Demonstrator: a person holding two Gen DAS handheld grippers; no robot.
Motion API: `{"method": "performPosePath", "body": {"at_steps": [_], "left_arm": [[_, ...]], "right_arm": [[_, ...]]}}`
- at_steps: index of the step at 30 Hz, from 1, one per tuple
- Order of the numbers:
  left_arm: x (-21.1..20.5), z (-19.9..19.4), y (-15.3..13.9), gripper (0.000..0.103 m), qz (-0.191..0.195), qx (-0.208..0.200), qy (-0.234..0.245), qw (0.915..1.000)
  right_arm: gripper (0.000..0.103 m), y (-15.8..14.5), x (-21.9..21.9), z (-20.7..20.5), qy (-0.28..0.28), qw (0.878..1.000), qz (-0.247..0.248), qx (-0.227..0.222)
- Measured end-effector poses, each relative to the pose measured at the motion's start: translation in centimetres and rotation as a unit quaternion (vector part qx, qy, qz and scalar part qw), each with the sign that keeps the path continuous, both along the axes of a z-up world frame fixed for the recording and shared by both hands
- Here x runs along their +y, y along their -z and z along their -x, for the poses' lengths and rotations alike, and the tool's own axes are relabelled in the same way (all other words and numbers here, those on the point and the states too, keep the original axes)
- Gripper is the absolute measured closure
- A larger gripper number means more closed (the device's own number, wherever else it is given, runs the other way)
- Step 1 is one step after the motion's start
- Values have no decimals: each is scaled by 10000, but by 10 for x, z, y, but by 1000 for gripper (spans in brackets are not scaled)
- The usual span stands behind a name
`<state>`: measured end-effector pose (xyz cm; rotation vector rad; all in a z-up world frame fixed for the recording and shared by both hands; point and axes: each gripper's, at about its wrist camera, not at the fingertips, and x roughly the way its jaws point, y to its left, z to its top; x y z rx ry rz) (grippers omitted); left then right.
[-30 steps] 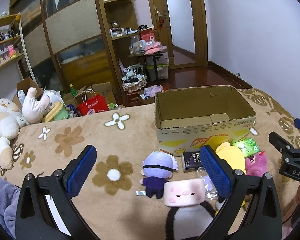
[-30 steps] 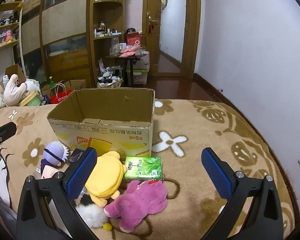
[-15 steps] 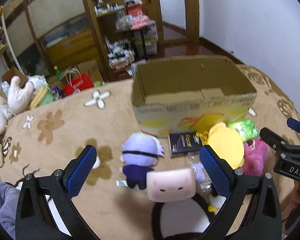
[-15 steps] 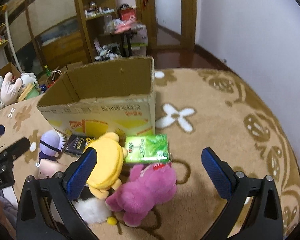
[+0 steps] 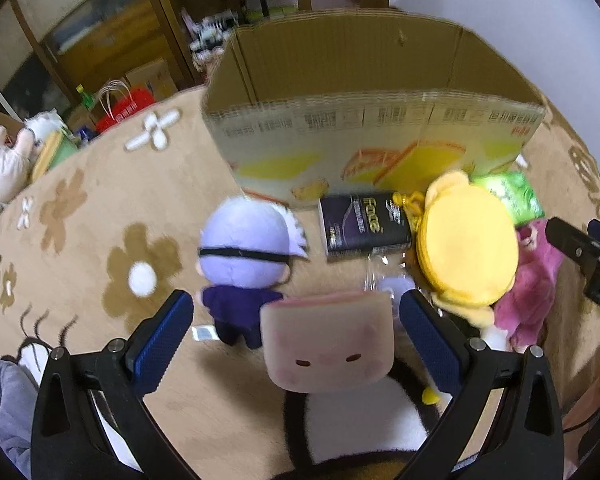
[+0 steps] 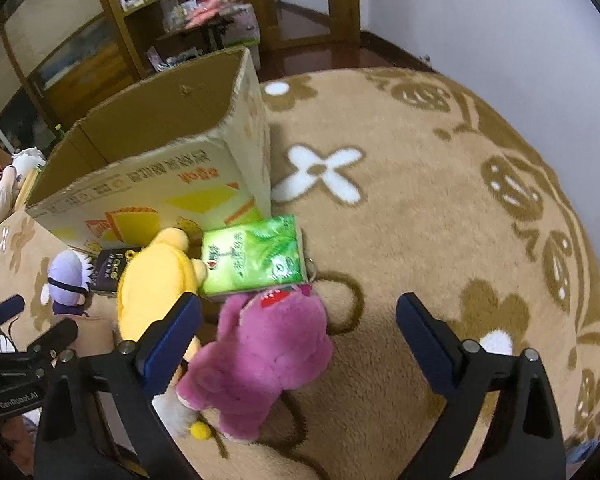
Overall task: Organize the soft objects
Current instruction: 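Lower right tool onto pink bear while left tool lowers onto white pig plush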
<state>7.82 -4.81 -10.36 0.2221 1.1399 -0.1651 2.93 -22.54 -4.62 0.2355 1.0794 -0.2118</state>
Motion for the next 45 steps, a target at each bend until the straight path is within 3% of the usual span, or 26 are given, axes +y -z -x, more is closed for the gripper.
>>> {"method": "performPosePath", "body": {"at_steps": [3,16,24,29,45], "left_arm": [[-1,-3,11,1,9,228,4,9997],[3,-11,33,2,144,730,-83,9972],[10,-12,36,17,232,724,-107,9970],[6,-6,32,31,286,691,-1,9972],[-3,13,20,49,283,541,76,9981]], "right_arm": [[10,7,-3,-1,55,9999,-85,121],[14,42,-7,-13,19,9947,-732,727],[30,55,-3,-21,-115,9940,-744,796],[34,54,11,-22,-171,9956,-579,722],[43,32,20,-14,-379,9974,-362,502]]}}
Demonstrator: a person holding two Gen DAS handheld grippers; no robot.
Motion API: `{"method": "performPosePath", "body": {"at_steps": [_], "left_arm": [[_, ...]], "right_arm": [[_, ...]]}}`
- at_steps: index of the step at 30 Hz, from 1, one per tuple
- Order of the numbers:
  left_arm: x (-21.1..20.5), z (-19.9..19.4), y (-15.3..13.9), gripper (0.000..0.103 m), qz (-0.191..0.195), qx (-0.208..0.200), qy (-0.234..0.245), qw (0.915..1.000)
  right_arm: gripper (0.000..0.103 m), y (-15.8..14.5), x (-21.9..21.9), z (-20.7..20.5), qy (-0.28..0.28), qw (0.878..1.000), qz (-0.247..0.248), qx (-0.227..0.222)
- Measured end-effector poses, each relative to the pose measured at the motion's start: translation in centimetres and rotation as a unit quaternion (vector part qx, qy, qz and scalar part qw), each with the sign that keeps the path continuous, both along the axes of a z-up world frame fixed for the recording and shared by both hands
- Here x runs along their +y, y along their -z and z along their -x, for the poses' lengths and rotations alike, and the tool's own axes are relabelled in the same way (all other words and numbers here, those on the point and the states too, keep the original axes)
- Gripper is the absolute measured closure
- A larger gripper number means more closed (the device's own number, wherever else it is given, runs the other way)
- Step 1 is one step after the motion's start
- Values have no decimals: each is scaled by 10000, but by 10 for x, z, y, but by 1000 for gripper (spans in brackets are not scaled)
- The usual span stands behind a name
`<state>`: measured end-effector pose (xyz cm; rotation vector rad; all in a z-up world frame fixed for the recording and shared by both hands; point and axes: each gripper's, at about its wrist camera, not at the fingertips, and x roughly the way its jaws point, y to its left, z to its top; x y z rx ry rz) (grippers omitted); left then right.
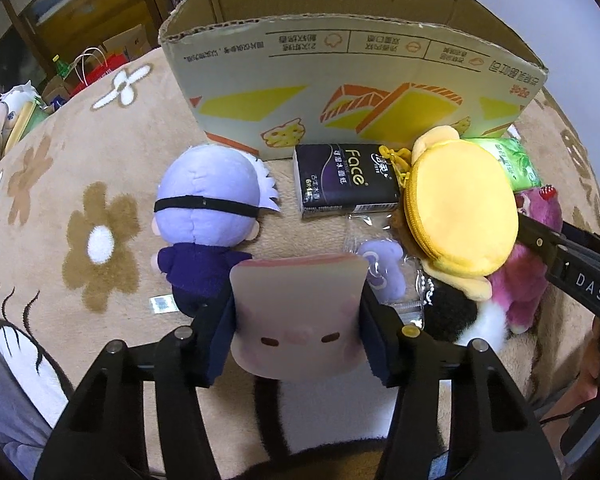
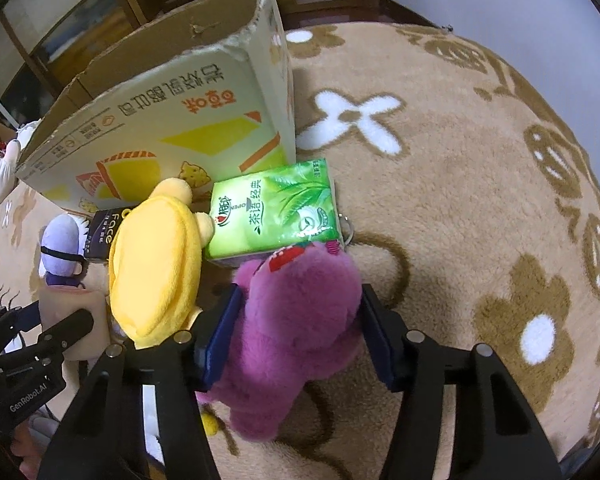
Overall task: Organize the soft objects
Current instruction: 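Lower right tool onto pink bear while left tool lowers onto white pig plush, then lift pink bear with right tool while left tool lifts pig plush toward box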
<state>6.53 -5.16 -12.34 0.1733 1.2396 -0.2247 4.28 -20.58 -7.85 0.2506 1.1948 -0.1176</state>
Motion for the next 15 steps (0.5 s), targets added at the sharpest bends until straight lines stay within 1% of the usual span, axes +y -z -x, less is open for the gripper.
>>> {"method": "performPosePath", "body": {"at_steps": [8,15], "left_arm": [[0,16,-15,51,40,-209,-26,9998],[4,26,-38,51,189,-631,-97,9978]], "right_arm": [[45,-23,4,14,1,9985,293,-462],[46,-47,2,21,20,9945,436,-952]]}}
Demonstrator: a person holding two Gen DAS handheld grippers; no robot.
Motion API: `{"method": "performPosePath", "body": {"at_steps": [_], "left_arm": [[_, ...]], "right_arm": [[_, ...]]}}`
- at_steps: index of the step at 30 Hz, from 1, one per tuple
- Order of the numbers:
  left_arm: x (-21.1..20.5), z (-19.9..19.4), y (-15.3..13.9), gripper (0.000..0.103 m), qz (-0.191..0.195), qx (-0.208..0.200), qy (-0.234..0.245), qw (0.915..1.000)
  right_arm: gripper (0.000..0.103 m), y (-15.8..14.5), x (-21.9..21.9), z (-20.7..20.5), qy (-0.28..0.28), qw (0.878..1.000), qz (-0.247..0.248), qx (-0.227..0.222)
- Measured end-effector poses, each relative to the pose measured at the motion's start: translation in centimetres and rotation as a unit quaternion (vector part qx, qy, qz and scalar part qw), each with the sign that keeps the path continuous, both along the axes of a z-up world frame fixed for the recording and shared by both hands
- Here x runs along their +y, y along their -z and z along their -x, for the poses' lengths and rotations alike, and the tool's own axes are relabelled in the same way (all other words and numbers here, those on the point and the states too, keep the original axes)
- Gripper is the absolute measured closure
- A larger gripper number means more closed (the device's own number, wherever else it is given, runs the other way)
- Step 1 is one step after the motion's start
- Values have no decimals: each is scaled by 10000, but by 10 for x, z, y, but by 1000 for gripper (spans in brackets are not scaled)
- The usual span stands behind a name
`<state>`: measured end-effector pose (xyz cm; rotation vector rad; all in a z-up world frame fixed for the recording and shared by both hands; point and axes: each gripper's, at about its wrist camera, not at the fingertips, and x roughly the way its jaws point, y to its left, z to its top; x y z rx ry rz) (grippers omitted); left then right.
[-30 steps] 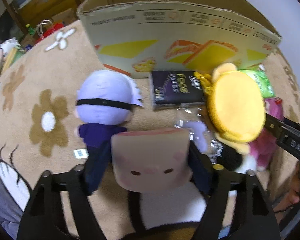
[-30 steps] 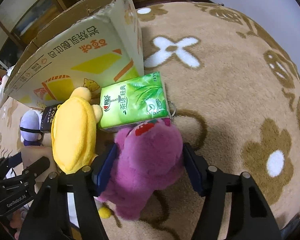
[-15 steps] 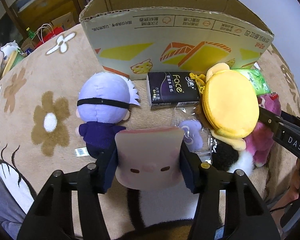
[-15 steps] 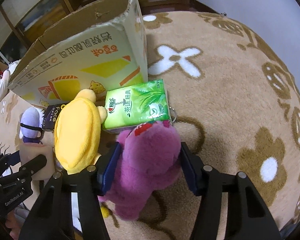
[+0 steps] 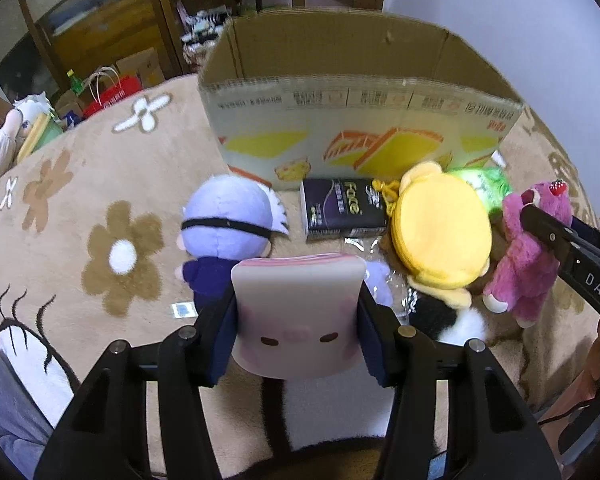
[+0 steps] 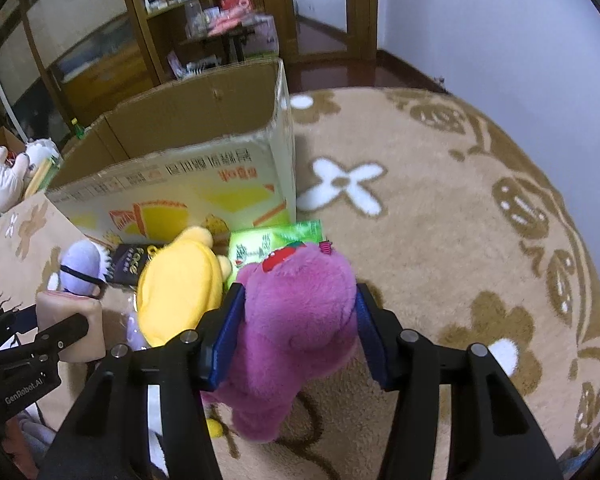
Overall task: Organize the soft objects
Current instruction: 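Lift pink bear with right tool while left tool lifts pig plush toward box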
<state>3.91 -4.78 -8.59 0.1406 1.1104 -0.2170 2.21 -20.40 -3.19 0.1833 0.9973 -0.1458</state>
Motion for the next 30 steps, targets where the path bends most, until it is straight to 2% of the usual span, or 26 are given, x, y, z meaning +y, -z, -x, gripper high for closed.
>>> {"method": "performPosePath", "body": {"at_steps": [8,12,21,30], "left_arm": [[0,12,-30,51,22,-785,27,9969],[2,16,-41,51,57,-1135,81,9935],[5,27,-73,51,283,-2035,126,9786],[-4,21,-96,50,240,-2501,373,9672]], "right_arm": [[46,-24,5,12,-112,9969,130,-763],[46,-42,5,18,-110,9905,195,-1359],[46,-71,4,24,-150,9764,208,-2143],[46,-98,9,17,-365,9616,271,-2707]]}}
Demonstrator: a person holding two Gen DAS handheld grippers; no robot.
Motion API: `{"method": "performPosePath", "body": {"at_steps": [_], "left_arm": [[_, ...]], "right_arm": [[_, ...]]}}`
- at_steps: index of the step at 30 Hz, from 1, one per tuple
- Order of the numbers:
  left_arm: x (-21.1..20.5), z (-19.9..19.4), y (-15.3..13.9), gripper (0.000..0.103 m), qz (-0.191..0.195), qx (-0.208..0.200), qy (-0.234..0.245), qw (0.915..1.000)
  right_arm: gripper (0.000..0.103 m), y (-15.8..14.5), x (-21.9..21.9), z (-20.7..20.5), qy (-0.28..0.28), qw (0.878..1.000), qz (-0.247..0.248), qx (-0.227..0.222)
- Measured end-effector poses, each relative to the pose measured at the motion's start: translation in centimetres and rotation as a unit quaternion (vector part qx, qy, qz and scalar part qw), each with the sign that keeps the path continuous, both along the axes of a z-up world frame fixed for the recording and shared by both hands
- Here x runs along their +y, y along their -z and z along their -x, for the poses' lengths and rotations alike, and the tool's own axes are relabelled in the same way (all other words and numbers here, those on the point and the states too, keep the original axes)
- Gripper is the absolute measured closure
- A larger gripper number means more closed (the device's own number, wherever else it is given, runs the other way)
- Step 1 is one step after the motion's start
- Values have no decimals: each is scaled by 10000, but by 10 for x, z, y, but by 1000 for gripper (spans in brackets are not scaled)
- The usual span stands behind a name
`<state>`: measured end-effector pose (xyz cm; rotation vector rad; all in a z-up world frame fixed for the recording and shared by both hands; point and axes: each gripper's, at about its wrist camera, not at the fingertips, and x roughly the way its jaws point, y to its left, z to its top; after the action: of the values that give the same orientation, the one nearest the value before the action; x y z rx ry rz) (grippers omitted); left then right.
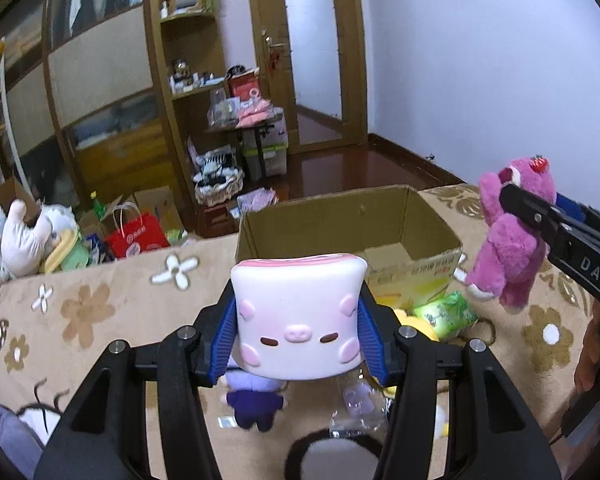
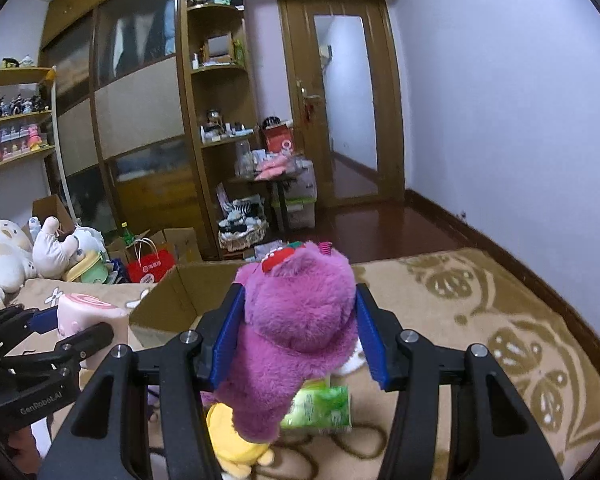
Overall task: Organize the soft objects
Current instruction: 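Lift pink bear with right tool while left tool lifts pig plush toward box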
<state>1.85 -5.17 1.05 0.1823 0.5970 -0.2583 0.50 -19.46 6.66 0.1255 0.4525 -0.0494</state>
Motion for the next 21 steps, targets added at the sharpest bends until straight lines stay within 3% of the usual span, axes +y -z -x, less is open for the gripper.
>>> {"method": "performPosePath", "body": {"at_steps": [12,21], "left_arm": [[-15,-12,-36,50,-311,-693,156,9970],[-11,-55,-46,50,-169,-740,8,9971]], "right_arm": [[46,-16,-6,-34,-79,9992,-179,-344],[45,-16,-8,-66,-265,9977,-441,-435]]}}
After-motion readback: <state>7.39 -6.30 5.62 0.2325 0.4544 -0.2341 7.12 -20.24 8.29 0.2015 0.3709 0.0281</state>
